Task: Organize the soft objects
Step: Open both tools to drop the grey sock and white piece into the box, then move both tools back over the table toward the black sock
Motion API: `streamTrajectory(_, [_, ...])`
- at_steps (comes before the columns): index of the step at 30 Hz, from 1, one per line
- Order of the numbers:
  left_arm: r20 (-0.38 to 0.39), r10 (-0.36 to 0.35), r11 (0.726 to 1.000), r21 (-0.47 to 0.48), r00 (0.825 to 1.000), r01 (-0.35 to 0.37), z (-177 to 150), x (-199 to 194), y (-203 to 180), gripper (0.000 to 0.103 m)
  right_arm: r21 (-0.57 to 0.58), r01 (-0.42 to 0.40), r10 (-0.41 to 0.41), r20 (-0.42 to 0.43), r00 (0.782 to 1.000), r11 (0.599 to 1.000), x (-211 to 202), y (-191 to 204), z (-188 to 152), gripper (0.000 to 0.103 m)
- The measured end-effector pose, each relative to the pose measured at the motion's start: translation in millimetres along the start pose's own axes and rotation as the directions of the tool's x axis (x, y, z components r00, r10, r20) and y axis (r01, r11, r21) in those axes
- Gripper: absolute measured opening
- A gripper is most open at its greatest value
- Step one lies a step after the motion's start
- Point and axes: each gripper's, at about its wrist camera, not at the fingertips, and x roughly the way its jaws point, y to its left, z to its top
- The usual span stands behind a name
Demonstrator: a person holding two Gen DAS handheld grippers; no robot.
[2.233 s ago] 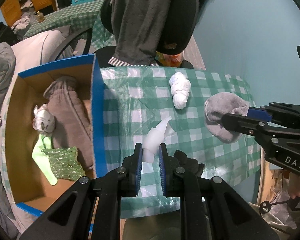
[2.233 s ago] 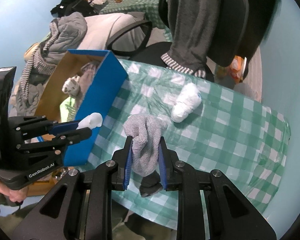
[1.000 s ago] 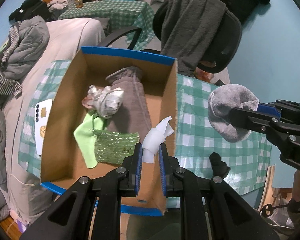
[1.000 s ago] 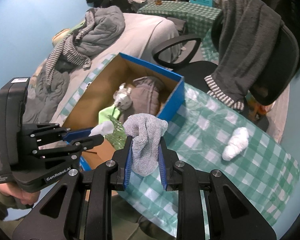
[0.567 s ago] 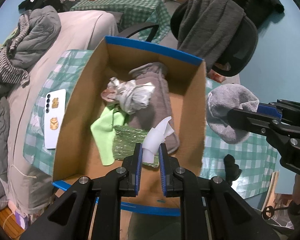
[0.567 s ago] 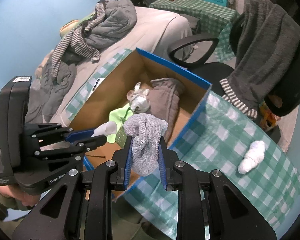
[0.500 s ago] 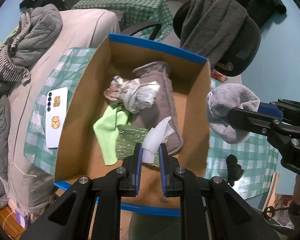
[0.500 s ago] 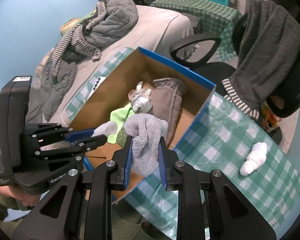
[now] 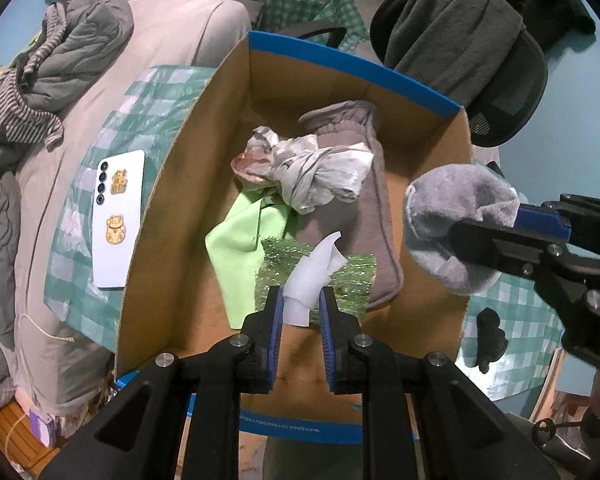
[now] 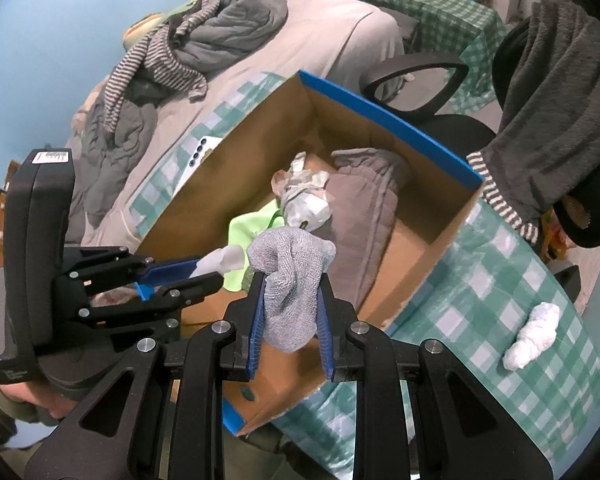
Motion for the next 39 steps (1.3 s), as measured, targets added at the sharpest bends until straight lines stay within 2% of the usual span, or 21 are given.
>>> streamTrajectory(3, [-0.011,0.006,1.000,-0.013,1.000,-0.006,0.9,4.5,3.3,0.021,0.000,0.003,-0.003,-0.019,1.000,1.000,7.5,1.0,2.0,0.023])
streamTrajectory(5, [-0.015,0.005,1.000,-0.019,1.000,-0.005,1.6,5.8,5.0,0.026,0.006,0.002,-0.002,-0.021,1.000,1.000,9.4,1.3,2.2,0.030])
streamTrajectory(7, [-0.014,0.006,1.000,-0.023,1.000,-0.006,1.7,5.3,6.4,0.038,0.009,0.005,-0.005,-0.021,1.000,1.000,9.7,1.2,2.9,0.031])
streamTrajectory(9, [-0.009,0.008,1.000,-0.023,1.000,-0.009,1.4,3.8,7.2,0.042,0.006,0.007,-0.007,-0.017,1.000,1.000,9.3,1.2,2.7,0.035])
streamTrajectory(17, [-0.014,0.023,1.000,-0.017,1.000,-0.023,0.0,-2.9,5.9,0.046,0.030,0.021,-0.021,0.008,1.000,0.999,-0.1,-5.2,0.4,0.051])
streamTrajectory(21, [0.007,0.022,1.000,0.003,1.000,-0.022,0.0,-12.4,-1.7,0.051,0.054,0.032,-0.033,0.023,0.999,0.998,-9.3,-11.9,-2.9,0.059])
streamTrajectory(39, [0.025,-0.017,0.993,0.116,1.000,0.014,2.3,-24.7,-49.3,0.055,0.142,0.081,-0.091,0.067,0.994,0.987,-49.3,-41.8,-30.9,0.065])
